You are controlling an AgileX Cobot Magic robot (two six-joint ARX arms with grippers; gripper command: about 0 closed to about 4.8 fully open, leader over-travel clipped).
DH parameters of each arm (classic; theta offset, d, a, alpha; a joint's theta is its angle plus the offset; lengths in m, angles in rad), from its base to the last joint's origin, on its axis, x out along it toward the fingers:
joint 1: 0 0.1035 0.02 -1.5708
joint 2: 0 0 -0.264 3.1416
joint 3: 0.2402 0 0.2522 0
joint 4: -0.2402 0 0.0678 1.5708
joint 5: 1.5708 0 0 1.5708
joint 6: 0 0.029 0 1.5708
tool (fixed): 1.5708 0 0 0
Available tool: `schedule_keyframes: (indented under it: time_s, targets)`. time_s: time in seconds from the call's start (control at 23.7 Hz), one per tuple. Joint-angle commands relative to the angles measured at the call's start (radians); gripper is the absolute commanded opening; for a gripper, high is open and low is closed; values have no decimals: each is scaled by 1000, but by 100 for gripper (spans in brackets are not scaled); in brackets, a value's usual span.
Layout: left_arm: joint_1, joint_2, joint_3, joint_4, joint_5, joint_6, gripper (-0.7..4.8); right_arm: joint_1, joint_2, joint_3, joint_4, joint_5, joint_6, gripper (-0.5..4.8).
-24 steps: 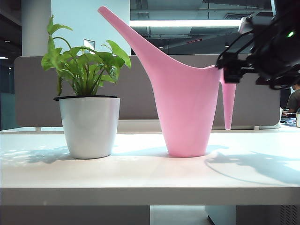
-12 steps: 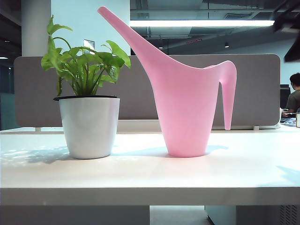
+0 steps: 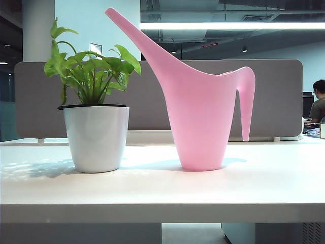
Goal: Pick up the watering can from the table, water the potted plant, and put the can back.
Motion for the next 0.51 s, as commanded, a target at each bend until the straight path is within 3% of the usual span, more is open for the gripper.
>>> schedule_keyframes:
  time_s: [0.04,0.21,0.51]
  targets:
    - [1,-4,3,2,-1,-3,3,3,-10,-30,2,-19,8,-6]
    - [1,-4,2,2,0,-3,3,3,-10,-71,14,-33,62,-6]
    - [1,-4,2,2,0,-3,3,0,-10,-153,-1,-121,53,-5]
